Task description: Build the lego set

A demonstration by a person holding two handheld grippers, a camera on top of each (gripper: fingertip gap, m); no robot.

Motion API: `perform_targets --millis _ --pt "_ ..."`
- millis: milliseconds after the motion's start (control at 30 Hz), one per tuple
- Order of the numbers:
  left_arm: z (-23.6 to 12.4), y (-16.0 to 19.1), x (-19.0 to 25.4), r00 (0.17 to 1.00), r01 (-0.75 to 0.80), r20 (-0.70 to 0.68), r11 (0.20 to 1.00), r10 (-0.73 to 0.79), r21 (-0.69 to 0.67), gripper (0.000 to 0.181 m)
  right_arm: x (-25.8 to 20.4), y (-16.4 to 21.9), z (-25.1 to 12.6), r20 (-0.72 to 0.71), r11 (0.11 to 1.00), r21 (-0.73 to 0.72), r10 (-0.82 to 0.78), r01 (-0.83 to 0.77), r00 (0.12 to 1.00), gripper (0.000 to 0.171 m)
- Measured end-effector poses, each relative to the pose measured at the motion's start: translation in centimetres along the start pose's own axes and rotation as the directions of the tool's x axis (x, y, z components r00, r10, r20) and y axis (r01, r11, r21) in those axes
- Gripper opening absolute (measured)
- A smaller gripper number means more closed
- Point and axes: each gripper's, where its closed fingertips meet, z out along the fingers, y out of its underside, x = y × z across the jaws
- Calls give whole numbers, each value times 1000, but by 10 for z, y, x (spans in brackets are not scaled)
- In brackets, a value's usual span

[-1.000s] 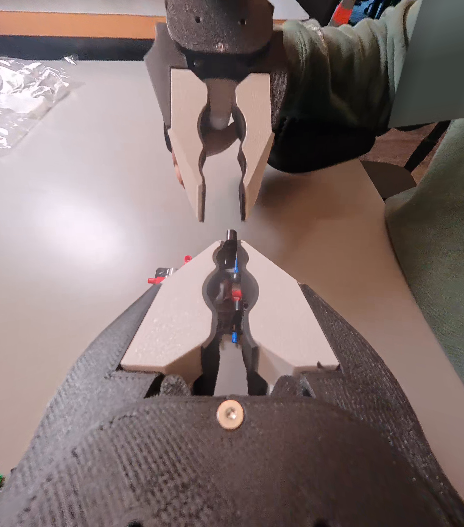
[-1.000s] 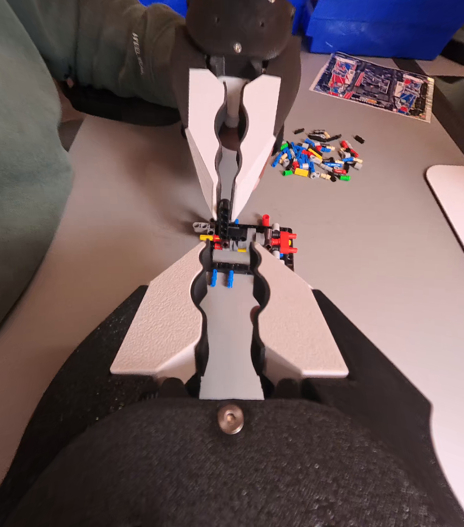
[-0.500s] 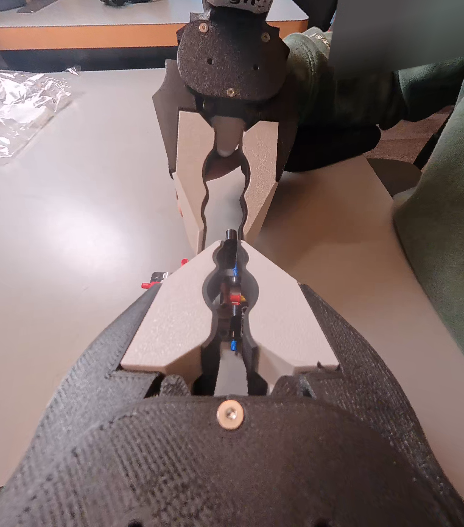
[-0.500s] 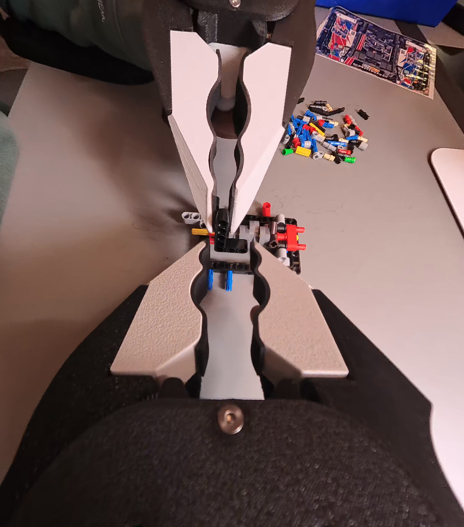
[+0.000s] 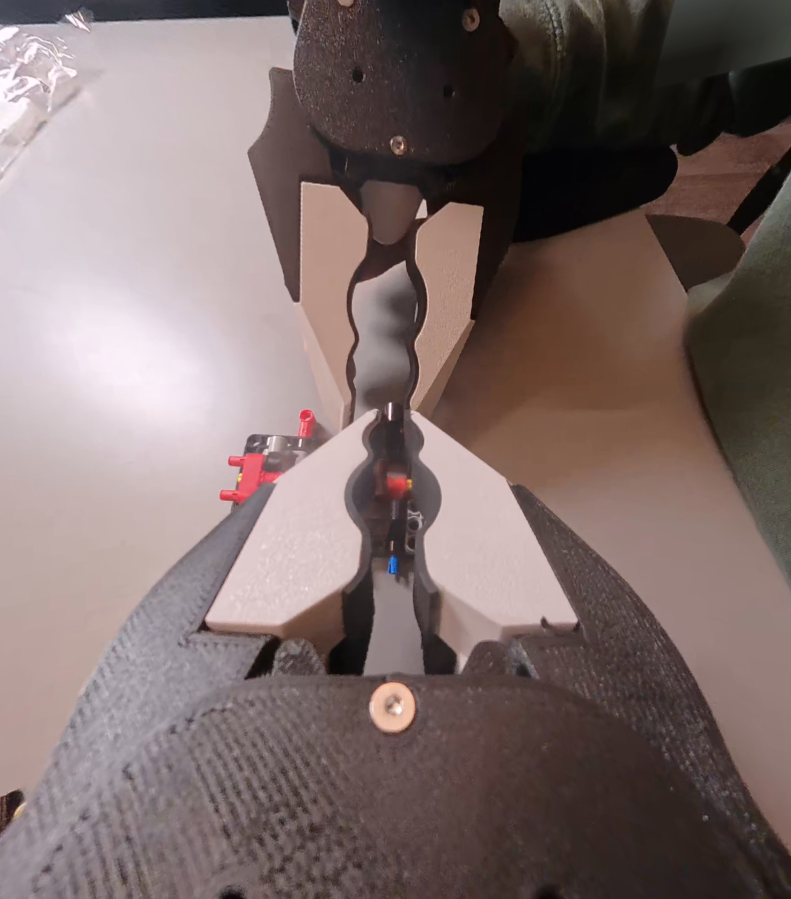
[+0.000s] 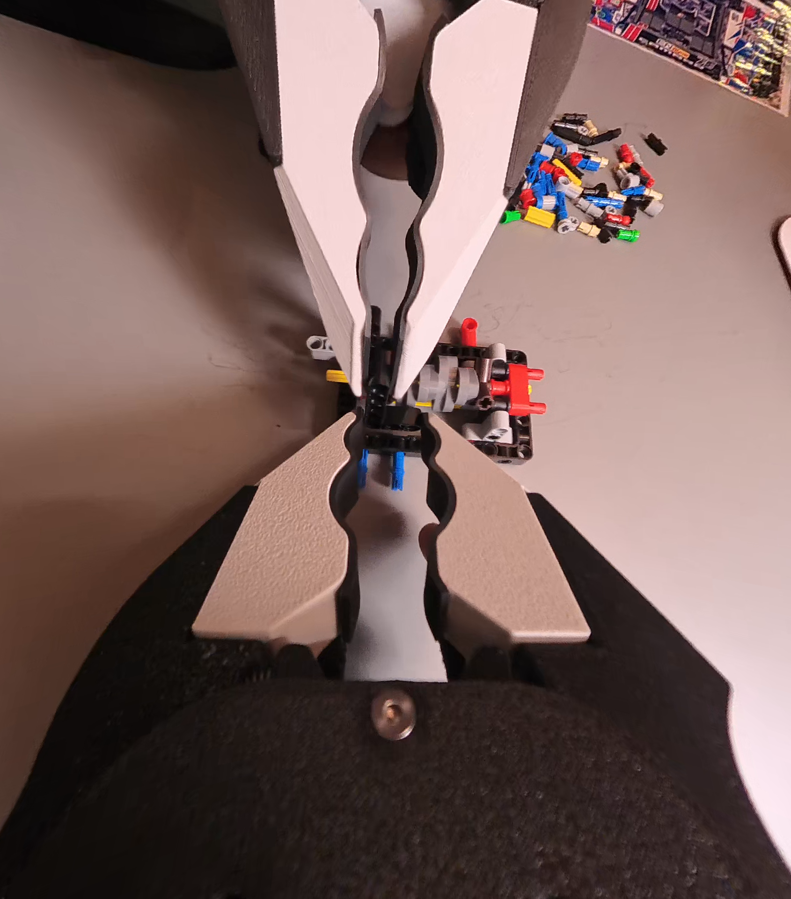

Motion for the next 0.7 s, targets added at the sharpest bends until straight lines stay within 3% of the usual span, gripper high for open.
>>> perform_targets --millis 100,233,700 --pt "2 3 0 1000 -1 11 999 1 -50 5 -1 2 3 -1 1000 -10 -8 8 1000 21" --pt "4 5 2 1000 -20 14 996 21 -92 5 -4 9 -4 29 999 -52 -13 15 1000 34" --pt "9 13 3 1000 11 -11 997 -12 -74 5 -17 31 -16 47 987 -157 28 -20 999 22"
